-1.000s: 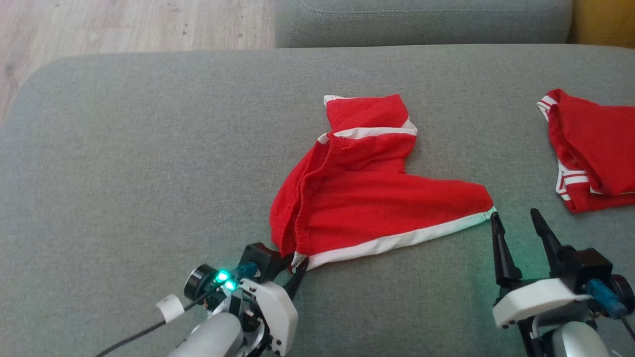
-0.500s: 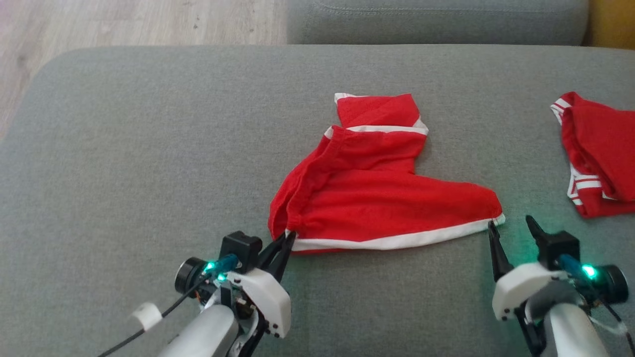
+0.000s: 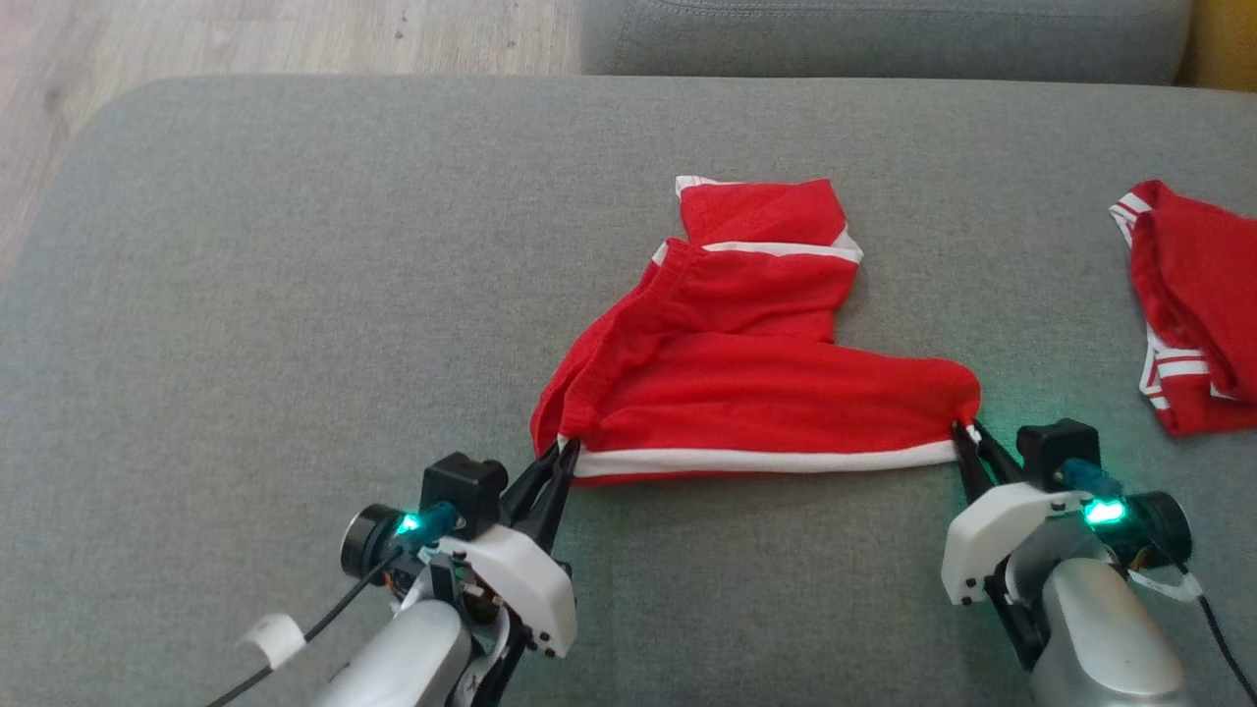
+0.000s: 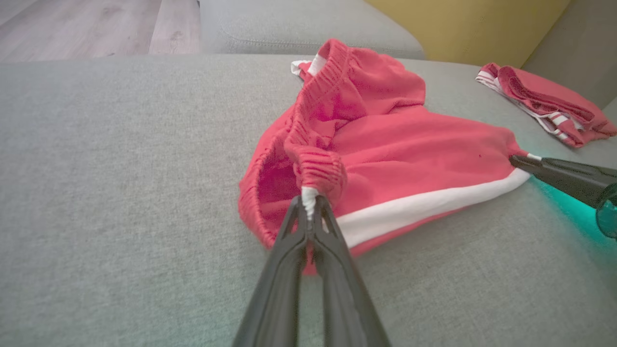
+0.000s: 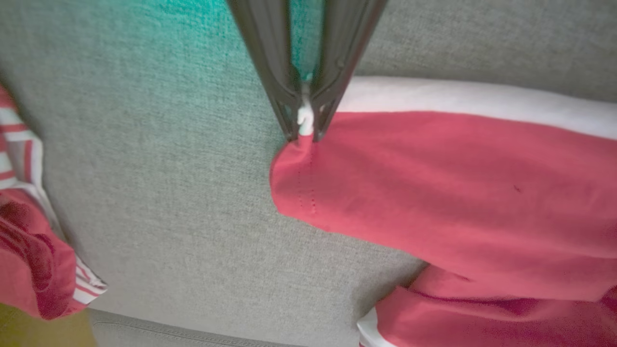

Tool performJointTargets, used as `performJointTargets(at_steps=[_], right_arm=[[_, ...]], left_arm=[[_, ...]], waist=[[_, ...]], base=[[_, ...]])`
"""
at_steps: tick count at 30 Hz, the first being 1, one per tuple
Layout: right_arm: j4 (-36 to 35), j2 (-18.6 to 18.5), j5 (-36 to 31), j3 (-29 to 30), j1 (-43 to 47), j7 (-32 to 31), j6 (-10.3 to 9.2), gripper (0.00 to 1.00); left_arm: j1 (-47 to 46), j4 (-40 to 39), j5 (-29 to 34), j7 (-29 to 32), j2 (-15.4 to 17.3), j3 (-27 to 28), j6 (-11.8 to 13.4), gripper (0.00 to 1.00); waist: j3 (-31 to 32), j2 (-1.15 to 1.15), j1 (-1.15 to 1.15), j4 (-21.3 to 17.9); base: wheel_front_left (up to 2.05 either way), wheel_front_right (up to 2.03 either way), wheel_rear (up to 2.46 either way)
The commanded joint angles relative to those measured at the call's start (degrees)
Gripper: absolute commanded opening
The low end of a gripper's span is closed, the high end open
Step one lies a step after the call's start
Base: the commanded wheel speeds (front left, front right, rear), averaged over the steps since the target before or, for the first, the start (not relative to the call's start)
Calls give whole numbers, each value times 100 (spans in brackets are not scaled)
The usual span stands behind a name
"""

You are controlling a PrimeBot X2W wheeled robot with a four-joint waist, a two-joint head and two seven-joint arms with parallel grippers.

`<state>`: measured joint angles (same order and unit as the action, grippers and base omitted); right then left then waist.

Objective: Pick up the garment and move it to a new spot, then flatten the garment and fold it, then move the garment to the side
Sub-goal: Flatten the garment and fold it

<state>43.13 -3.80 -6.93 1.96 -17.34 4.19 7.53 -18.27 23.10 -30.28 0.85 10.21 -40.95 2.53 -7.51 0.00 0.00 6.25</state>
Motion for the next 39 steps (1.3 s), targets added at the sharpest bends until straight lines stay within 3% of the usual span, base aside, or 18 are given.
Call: performJointTargets(at_steps=[1, 6, 11, 20, 28, 32, 39], right_arm=[[-13, -27, 98, -125, -62, -34, -4, 0], [-264, -7, 621, -144, -97, 166, -4, 0], [-1091, -80, 1056, -279, -109, 183, -4, 0], [-3736, -292, 1524, -147, -43, -515, -4, 0], [-5868, -223, 1401, 282, -260, -1561, -4, 0], [-6148, -227, 1327, 284, -387, -2043, -4, 0], [-5780, -247, 1405, 42, -1001, -2426, -4, 0]], left_arm=[[-148, -219, -33, -89, 94, 229, 35, 0], [-140, -433, -105, -185, 151, 324, 54, 0], [-147, -941, -367, -248, 205, 558, 8, 0], [-727, -2748, -613, 154, 687, 1170, 109, 0], [-1846, -4040, -780, 1072, 1055, 1561, 165, 0], [-2265, -4002, -822, 1430, 1129, 1578, 152, 0], [-2854, -3424, -876, 1632, 1081, 1578, 45, 0]], waist=[[20, 0, 0, -10], [179, 0, 0, -63], [459, 0, 0, -143], [998, 0, 0, -246], [1042, 0, 0, -318], [854, 0, 0, -376], [47, 0, 0, -503]], base=[[0, 0, 0], [0, 0, 0], [0, 0, 0], [0, 0, 0], [0, 0, 0], [0, 0, 0], [0, 0, 0]])
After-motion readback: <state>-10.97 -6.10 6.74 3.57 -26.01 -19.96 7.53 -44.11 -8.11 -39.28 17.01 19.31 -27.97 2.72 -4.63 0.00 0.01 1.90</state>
